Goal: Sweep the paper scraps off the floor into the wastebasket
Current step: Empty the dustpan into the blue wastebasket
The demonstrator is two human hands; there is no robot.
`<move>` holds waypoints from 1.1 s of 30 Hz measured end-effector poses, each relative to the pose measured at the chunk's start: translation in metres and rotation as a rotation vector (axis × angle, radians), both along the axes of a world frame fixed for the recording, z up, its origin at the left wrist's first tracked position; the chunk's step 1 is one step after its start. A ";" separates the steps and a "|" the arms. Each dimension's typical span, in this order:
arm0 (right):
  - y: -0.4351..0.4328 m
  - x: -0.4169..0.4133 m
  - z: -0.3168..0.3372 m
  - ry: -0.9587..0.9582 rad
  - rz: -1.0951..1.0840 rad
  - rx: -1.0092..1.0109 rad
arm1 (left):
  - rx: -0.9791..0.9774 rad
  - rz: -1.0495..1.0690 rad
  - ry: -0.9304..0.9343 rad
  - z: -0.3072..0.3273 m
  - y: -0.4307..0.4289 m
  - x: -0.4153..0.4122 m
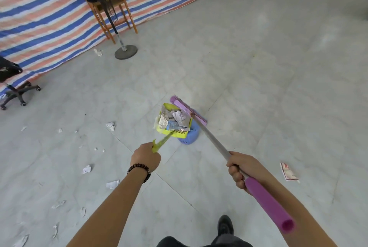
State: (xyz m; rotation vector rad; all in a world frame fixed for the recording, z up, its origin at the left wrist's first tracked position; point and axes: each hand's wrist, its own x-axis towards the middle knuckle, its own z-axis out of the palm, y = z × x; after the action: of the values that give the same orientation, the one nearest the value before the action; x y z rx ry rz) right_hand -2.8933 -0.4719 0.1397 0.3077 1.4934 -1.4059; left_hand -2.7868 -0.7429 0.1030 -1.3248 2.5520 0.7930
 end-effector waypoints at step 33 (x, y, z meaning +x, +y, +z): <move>-0.057 -0.014 -0.086 -0.114 -0.211 -0.001 | -0.397 -0.547 -0.366 -0.023 -0.033 -0.053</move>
State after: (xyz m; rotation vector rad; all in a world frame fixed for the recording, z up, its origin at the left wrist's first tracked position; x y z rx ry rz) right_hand -2.9073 -0.5284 0.0541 0.5493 1.3984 -1.5281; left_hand -2.8394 -0.7763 0.0800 -0.6824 2.6290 -0.0547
